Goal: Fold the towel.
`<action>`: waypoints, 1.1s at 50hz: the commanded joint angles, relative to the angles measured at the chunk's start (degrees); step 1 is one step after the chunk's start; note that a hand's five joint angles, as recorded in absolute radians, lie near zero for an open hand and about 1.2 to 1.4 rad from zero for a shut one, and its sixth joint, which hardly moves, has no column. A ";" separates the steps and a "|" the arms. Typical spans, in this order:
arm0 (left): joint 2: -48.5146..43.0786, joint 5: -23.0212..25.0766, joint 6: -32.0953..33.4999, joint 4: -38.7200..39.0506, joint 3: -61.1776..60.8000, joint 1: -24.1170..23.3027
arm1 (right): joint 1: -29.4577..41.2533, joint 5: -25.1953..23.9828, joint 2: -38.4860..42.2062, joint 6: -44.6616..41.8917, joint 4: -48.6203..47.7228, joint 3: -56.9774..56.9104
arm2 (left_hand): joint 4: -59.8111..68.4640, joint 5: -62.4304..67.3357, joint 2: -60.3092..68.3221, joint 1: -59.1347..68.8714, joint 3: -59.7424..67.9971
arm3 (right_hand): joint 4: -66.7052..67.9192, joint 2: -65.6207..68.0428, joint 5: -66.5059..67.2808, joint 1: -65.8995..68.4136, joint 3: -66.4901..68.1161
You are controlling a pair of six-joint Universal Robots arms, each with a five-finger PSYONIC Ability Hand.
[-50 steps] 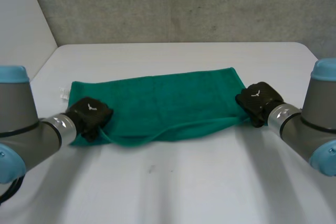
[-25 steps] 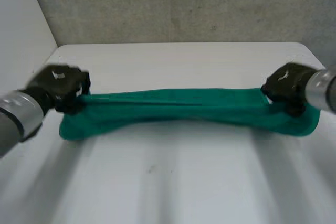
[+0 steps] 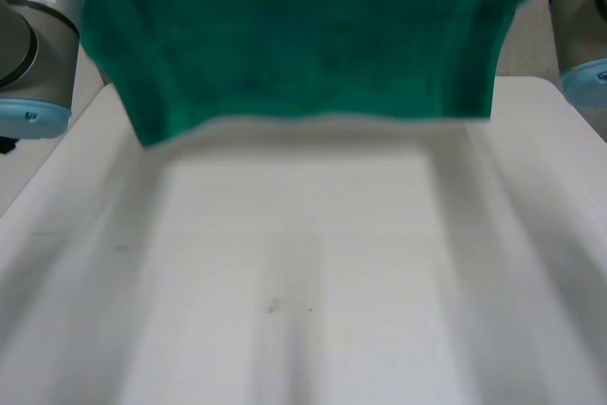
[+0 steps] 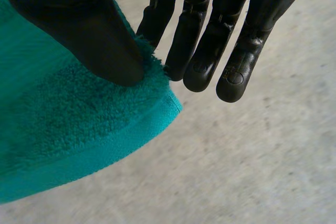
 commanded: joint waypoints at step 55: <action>3.45 0.12 -4.93 0.38 -45.16 0.76 | -10.35 -16.45 -1.35 22.25 17.21 46.16 | 11.57 14.67 11.38 15.88 11.74 | -37.07 -36.39 -35.81 -24.45 -36.32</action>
